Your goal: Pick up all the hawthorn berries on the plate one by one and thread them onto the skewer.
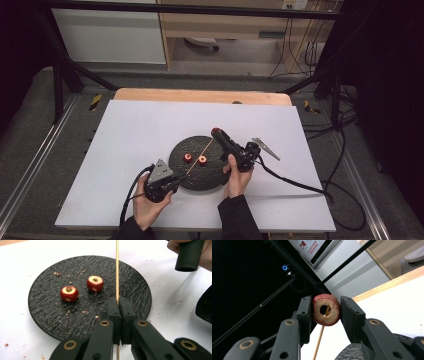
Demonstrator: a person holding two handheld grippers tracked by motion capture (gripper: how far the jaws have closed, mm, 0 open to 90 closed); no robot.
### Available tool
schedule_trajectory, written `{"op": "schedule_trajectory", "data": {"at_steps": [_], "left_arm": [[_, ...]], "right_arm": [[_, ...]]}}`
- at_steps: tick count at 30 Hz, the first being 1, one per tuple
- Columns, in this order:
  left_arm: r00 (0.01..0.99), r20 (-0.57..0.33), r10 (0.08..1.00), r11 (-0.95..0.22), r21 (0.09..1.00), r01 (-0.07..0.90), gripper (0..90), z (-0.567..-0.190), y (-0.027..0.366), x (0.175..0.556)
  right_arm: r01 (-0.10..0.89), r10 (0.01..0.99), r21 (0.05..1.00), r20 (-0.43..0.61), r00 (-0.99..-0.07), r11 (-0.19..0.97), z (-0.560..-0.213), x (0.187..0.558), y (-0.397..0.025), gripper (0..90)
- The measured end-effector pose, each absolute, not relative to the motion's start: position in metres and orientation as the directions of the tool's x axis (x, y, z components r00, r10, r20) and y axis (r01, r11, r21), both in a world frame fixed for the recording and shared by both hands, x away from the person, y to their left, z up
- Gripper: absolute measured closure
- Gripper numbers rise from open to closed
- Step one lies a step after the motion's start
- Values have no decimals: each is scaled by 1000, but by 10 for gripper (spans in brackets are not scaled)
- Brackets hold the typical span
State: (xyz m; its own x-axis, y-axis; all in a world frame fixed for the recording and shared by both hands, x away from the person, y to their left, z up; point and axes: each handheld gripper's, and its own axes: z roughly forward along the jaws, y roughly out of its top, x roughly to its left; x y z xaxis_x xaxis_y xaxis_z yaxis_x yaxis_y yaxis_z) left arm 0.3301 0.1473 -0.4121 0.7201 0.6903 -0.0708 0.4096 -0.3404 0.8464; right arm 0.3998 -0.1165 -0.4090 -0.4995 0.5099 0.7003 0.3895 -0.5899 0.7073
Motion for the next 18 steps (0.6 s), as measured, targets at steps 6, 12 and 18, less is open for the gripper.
{"op": "schedule_trajectory", "data": {"at_steps": [6,12,18], "left_arm": [[712,-65,699,-321,862,393,885,-412,147,328],[700,-69,711,-309,863,399,886,-411,144,325],[684,-78,725,-295,863,411,886,-411,140,324]], "right_arm": [[382,510,707,699,-501,-594,-407,399,-118,631],[360,504,690,713,-488,-627,-408,399,-116,633],[360,505,689,714,-485,-629,-410,399,-114,633]]}}
